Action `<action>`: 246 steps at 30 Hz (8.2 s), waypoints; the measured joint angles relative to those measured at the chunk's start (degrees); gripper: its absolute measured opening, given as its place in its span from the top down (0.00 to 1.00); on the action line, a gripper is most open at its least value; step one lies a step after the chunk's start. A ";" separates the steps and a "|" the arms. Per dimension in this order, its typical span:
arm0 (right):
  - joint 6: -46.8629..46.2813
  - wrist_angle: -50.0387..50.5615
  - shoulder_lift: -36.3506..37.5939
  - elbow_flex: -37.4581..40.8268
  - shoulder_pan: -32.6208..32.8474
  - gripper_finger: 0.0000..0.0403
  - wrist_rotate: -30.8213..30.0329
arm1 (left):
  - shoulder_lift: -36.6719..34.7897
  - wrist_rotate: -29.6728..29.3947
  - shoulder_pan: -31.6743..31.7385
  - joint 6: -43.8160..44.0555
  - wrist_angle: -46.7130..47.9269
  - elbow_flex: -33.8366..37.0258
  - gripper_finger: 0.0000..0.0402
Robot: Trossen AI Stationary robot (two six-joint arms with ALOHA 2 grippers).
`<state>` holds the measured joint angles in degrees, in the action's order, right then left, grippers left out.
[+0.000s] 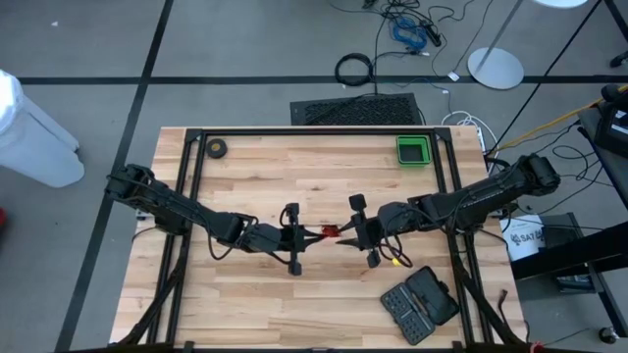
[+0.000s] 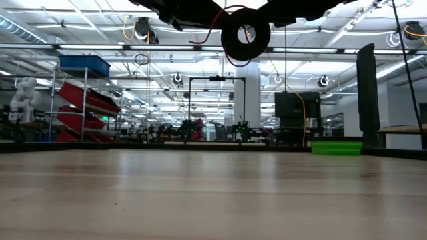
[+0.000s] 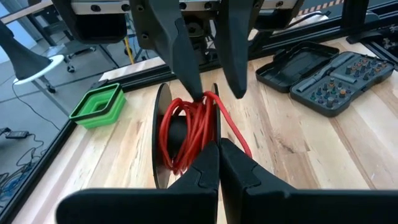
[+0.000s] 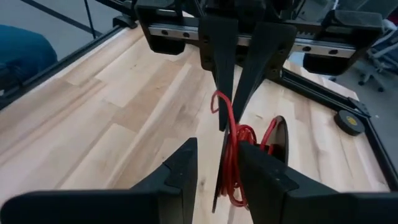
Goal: Coil cords
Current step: Uncoil the red wire from the spool
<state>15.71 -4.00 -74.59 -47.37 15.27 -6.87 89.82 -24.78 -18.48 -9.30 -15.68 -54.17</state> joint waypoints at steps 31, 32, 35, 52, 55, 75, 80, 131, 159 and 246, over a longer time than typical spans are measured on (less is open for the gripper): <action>-4.77 4.02 4.08 0.00 -0.53 0.75 6.54 | 0.02 -0.22 0.04 0.00 0.33 0.00 1.00; -4.79 4.37 4.11 0.00 -0.53 0.75 7.16 | 0.02 -0.27 0.04 0.00 0.31 0.00 1.00; -4.75 5.84 4.11 0.00 -0.53 0.75 7.26 | 0.02 -0.30 0.04 0.00 0.35 0.00 1.00; 1.20 4.21 4.11 0.00 -0.53 0.75 -0.78 | 0.02 -0.37 0.04 0.00 0.37 0.00 1.00; 1.66 4.22 4.11 0.00 -0.53 0.75 -1.13 | 0.02 -0.37 0.04 0.00 0.35 0.00 1.00; 3.10 5.51 3.11 -0.02 -0.55 0.75 -3.85 | 0.02 -0.41 0.04 0.00 0.24 0.02 1.00; 3.64 5.48 1.86 -0.02 -0.57 0.75 -5.12 | 0.02 -0.44 0.04 0.00 0.22 0.02 1.00; 1.27 7.34 1.95 -0.02 -0.57 0.93 -0.44 | 0.02 -0.51 0.00 -0.02 0.46 0.02 1.00; -0.67 13.81 5.02 -0.02 -0.27 0.93 -0.18 | 0.00 -0.70 -0.14 -0.07 -4.97 0.07 1.00; 11.94 3.31 12.71 -0.02 8.48 0.82 -5.36 | -0.02 0.74 -3.93 -3.45 -19.79 -2.16 1.00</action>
<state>27.65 -0.69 -61.88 -47.40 23.75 -12.23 89.80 -24.03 -22.41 -12.75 -35.48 -56.34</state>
